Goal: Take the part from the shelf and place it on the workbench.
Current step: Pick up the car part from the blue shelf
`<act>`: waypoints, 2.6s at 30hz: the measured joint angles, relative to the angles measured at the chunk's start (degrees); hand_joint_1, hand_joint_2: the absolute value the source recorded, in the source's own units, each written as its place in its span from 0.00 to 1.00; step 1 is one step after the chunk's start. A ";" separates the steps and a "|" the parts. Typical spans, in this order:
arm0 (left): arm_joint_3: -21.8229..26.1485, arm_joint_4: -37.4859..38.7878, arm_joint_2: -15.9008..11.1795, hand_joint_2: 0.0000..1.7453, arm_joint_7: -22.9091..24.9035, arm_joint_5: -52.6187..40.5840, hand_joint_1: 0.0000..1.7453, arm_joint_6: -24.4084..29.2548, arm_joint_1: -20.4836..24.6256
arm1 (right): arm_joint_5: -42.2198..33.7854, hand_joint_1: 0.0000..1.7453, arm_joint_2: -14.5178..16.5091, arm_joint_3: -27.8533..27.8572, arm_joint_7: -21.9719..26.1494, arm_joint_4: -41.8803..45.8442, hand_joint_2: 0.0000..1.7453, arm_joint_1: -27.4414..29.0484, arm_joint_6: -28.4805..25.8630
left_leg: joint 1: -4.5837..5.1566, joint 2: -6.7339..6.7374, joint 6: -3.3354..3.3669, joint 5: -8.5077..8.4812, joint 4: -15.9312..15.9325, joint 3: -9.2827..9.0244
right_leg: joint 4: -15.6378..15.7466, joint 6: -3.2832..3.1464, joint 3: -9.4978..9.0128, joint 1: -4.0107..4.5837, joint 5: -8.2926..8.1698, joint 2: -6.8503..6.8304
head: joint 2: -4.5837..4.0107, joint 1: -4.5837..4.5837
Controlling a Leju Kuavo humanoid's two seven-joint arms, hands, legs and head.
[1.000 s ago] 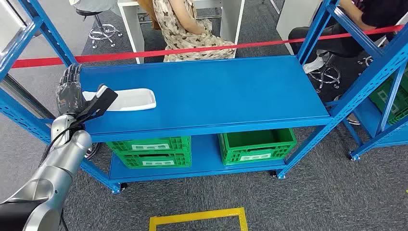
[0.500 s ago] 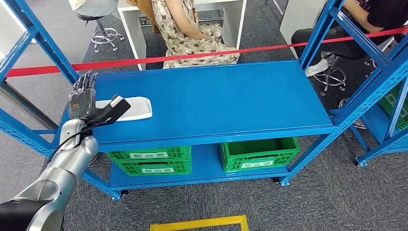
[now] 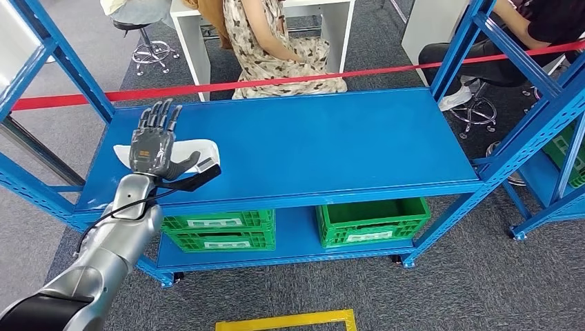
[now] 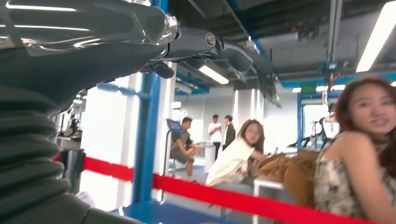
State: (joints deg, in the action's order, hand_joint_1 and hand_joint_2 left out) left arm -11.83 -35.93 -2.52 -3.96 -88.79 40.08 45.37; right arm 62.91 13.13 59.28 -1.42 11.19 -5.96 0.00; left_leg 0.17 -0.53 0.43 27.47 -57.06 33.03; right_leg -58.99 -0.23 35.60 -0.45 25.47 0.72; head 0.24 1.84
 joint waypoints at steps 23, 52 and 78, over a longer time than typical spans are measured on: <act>-33.21 -8.88 1.66 1.00 17.07 -0.88 0.00 0.05 7.47 | -0.34 0.00 0.35 0.44 0.26 -0.02 0.00 0.08 0.01 | 0.12 -0.05 0.09 0.08 -0.04 -0.24 | 0.22 0.06 -0.36 -0.07 -0.02 -0.06 | 0.00 0.02; -21.11 1.78 3.70 1.00 15.17 -0.88 0.00 0.05 -3.42 | 0.79 0.00 0.36 -0.51 0.46 -0.02 0.00 0.30 -0.25 | 0.10 -0.05 0.07 0.13 -0.02 -0.26 | 0.21 0.09 -0.40 -0.05 0.02 -0.05 | 0.00 0.01; -15.48 2.05 -7.26 1.00 21.55 -0.94 0.00 0.06 -4.87 | 1.20 0.00 0.34 -0.46 -0.01 -0.02 0.00 0.29 -0.46 | 0.11 -0.02 0.06 0.13 -0.01 -0.31 | 0.22 0.10 -0.44 -0.05 0.03 -0.05 | 0.00 0.01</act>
State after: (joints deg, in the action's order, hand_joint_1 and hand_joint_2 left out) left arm -27.30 -33.88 -9.78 17.59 -89.73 40.14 40.49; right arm 64.11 13.46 58.82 -1.43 11.17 -5.67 -0.46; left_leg 0.28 -0.56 0.49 27.60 -57.08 32.72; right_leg -58.77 -0.14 35.16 -0.50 25.50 0.67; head 0.24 1.85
